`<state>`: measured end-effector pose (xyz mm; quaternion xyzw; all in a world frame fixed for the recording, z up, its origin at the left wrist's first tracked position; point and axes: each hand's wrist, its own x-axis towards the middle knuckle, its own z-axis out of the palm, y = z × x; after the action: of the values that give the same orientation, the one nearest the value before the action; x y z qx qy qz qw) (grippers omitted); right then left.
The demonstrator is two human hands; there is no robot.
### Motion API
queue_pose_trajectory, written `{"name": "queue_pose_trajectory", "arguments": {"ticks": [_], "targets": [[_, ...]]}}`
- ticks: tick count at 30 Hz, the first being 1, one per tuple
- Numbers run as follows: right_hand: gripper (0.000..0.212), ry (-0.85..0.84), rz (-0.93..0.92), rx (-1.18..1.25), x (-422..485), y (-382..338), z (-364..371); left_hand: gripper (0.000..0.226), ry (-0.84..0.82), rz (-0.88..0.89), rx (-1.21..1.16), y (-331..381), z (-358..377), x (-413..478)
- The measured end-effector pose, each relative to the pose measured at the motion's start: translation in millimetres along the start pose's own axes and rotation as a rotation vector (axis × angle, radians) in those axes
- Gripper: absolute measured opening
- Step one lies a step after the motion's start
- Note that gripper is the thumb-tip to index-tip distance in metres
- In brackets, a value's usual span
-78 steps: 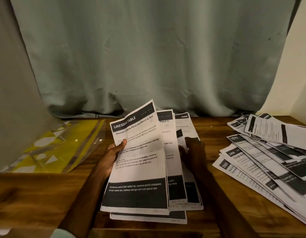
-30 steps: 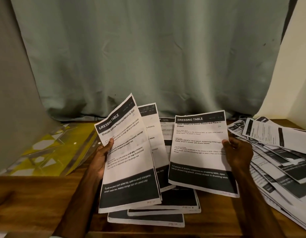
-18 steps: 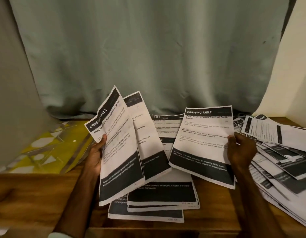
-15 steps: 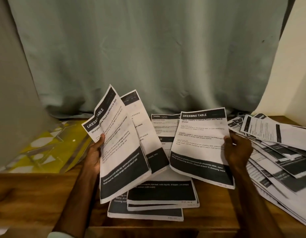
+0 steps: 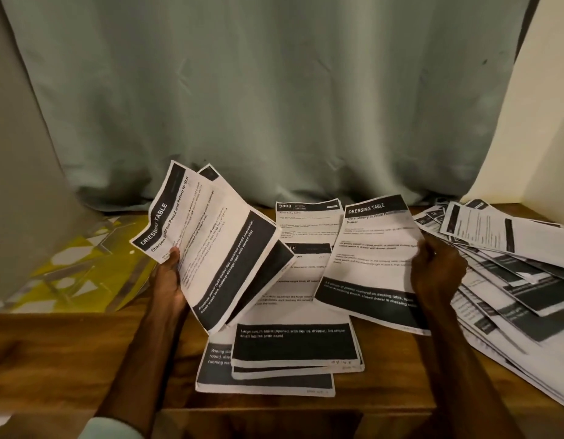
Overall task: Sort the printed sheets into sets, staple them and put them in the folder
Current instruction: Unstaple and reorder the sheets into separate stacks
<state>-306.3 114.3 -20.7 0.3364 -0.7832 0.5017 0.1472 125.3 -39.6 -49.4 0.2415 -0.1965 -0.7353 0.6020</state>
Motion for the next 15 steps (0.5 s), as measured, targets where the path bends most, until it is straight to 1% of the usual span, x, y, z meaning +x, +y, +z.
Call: {"name": "queue_pose_trajectory", "arguments": {"ticks": [4,8,11,13,15], "targets": [[0.023,-0.04,0.007,0.064,-1.4,-3.3,0.0,0.046,-0.042,-0.081,-0.013,-1.4,2.7,-3.5],[0.017,-0.111,-0.039,0.183,-17.8,-17.5,0.7,0.045,-0.121,-0.163,-0.041,-5.8,7.9,-6.5],[0.015,-0.249,-0.066,0.23,-29.6,-25.7,7.4,0.042,-0.112,-0.241,-0.08,-9.8,16.2,-11.5],[0.016,-0.344,-0.085,0.247,-35.4,-29.2,16.2,0.04,-0.141,-0.261,-0.068,-12.3,23.9,-19.7],[0.018,-0.408,-0.066,0.253,-39.3,-31.4,27.0,0.038,-0.125,-0.28,-0.074,-13.1,35.9,-27.9]]}}
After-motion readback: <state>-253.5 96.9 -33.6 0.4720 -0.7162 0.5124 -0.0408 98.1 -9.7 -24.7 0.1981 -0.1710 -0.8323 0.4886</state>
